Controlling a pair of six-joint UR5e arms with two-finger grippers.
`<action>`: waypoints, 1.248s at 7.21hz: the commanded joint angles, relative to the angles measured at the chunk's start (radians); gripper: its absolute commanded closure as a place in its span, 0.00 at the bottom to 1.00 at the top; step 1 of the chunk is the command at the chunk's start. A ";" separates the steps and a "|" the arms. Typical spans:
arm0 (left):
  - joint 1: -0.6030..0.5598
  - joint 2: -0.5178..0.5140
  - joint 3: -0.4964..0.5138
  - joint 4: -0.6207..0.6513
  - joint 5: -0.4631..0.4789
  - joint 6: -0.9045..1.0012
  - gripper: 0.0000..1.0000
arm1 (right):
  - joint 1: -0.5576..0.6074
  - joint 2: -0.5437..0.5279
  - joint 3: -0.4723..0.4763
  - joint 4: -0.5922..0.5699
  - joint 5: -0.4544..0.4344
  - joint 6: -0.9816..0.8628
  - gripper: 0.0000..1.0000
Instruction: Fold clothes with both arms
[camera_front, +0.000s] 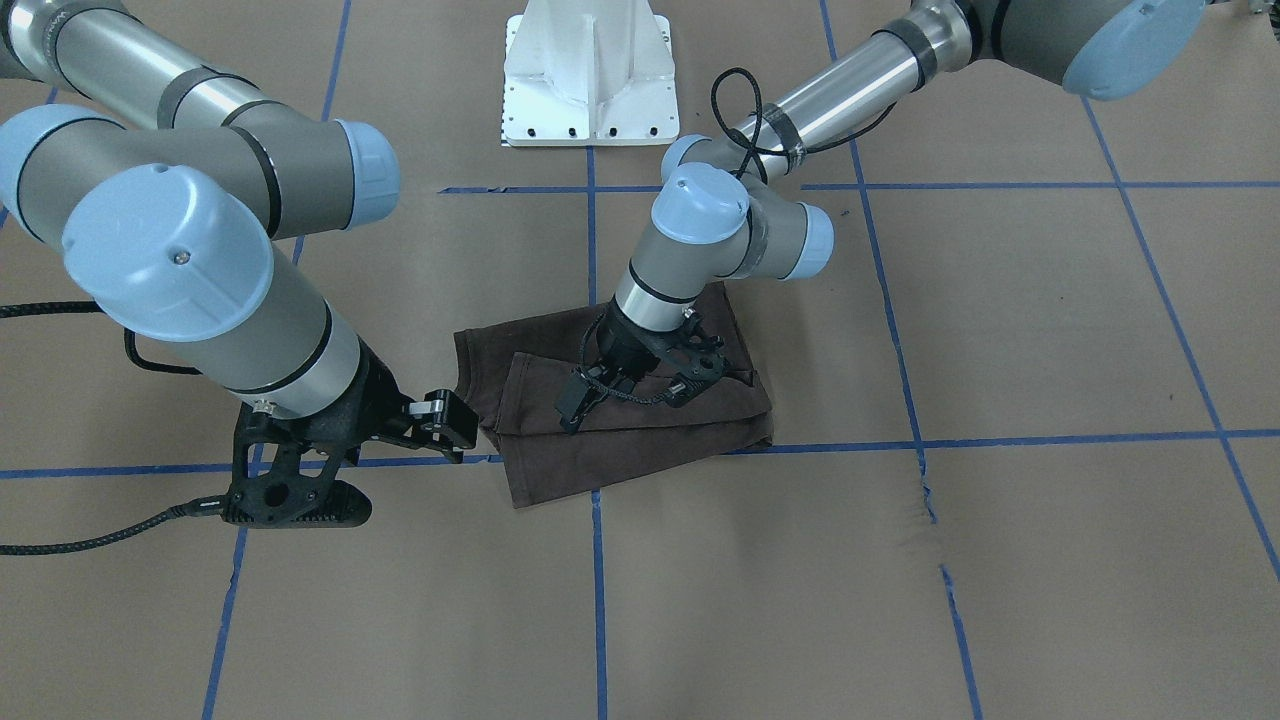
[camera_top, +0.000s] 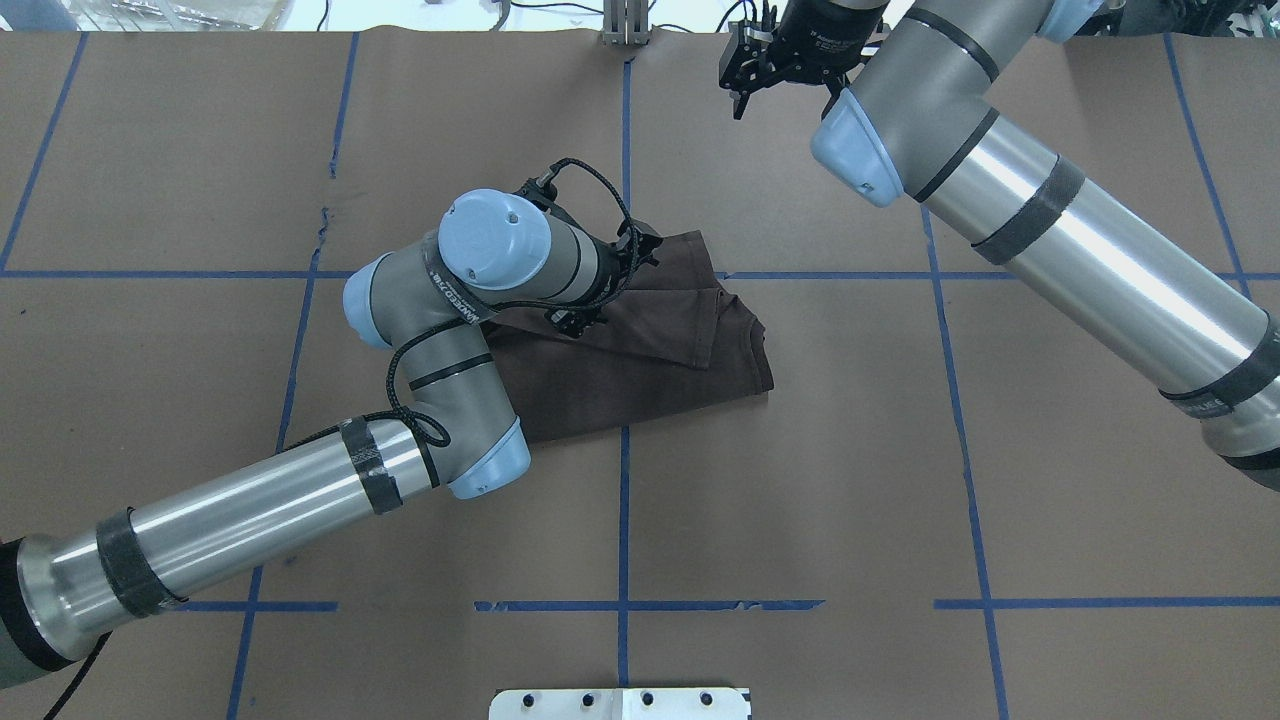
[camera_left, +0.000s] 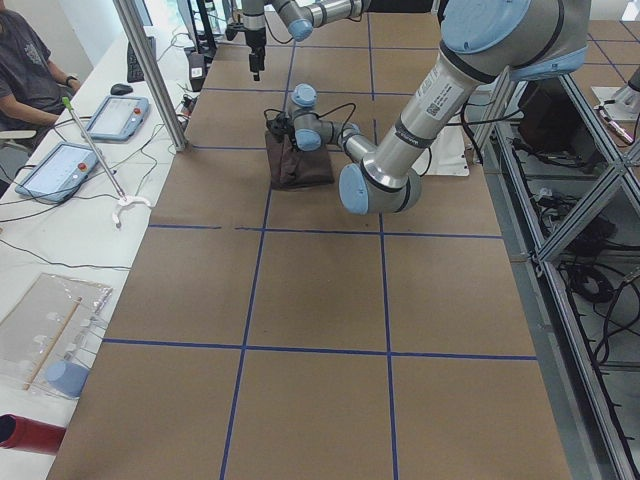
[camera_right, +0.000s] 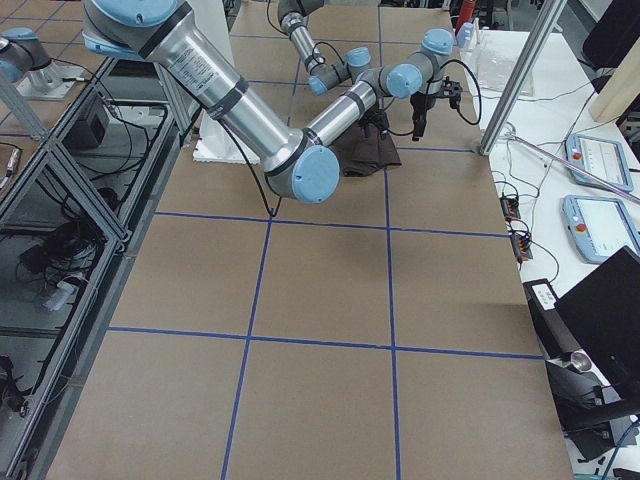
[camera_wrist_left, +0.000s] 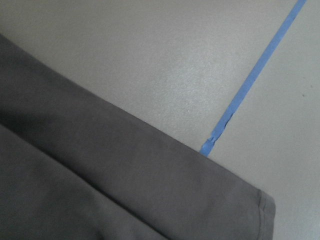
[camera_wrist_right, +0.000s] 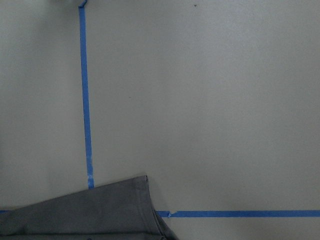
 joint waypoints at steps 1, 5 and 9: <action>0.040 -0.003 -0.037 0.034 -0.007 -0.059 0.00 | 0.000 -0.004 0.006 -0.002 0.000 0.000 0.00; 0.055 -0.039 0.022 0.020 0.001 -0.084 0.00 | 0.000 -0.011 0.020 -0.002 0.000 0.000 0.00; 0.055 -0.072 0.097 -0.014 0.006 -0.084 0.00 | 0.000 -0.036 0.044 -0.002 0.000 0.000 0.00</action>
